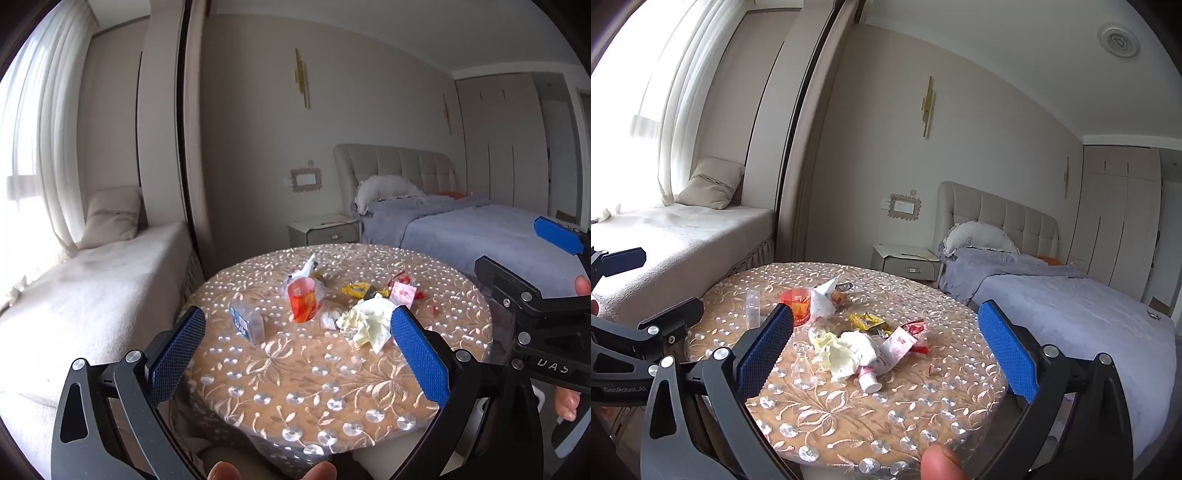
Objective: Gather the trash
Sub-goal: 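Move both tools toward the cluttered table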
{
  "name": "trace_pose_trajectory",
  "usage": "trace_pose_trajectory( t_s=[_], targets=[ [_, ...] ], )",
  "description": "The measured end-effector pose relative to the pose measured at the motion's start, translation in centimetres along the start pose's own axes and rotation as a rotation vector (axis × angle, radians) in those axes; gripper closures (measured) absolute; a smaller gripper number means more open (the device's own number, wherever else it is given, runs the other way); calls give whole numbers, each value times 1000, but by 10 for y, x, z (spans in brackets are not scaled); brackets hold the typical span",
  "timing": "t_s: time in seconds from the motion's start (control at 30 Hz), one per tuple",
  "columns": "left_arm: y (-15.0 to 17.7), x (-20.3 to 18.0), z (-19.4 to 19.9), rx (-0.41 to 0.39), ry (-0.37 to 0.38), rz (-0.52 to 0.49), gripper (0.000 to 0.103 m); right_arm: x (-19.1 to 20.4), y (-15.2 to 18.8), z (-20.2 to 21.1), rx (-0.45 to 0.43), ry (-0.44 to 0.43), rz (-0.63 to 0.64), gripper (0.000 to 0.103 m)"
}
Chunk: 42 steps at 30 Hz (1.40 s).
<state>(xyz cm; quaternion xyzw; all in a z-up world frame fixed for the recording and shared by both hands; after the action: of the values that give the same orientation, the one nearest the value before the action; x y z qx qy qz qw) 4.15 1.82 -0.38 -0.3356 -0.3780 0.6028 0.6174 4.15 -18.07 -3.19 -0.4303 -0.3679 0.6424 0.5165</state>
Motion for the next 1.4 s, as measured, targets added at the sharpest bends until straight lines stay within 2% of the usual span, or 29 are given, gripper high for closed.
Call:
trace_pose_trajectory(
  t_s=[0.13, 0.2, 0.27, 0.4, 0.47, 0.53, 0.6, 0.8, 0.97, 1.1, 1.17, 1.4],
  targets=[
    [-7, 19, -9, 2, -5, 37, 4, -1, -1, 2, -3, 3, 1, 4],
    [10, -14, 9, -42, -31, -16, 4, 2, -3, 1, -1, 11, 3, 4],
    [9, -12, 10, -52, -32, -4, 4, 2, 0, -3, 3, 11, 1, 4],
    [9, -5, 15, -148, -84, 52, 4, 1, 3, -10, 11, 7, -4, 4],
    [8, -3, 11, -114, -81, 36, 4, 0, 6, -14, 15, 10, -5, 4],
    [9, -2, 4, -76, -42, 9, 4, 0, 8, -20, 27, 9, -5, 4],
    [11, -2, -2, -70, -22, 3, 4, 0, 10, -28, 46, -1, -8, 4],
    [13, -1, -14, -74, -60, -7, 4, 3, 13, -48, 90, -32, -11, 4],
    [10, 5, -38, -32, 43, 20, 4, 6, 14, -68, 126, -73, -18, 4],
    [8, 0, -66, -2, 6, 3, 4, 8, 15, -84, 154, -96, -9, 4],
    [5, 0, -83, 36, 13, -3, 4, 11, 16, -92, 161, -87, 5, 4],
    [-4, -9, -128, 71, 28, -58, 4, 10, 12, -119, 169, -99, 2, 4]
  ],
)
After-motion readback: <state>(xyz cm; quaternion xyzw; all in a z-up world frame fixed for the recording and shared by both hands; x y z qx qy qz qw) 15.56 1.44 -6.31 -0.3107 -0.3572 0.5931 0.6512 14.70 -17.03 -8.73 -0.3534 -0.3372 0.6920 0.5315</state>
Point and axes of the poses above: each gripper's, at about its wrist camera, not at the fingertips, and z roughly against the way its jaws point, x to its left, y to its underside, the point moved 2 cm from there along -z, roughly the way its jaws point, and after that the axes turned 10 degrees about x, right-handed, at the moved point
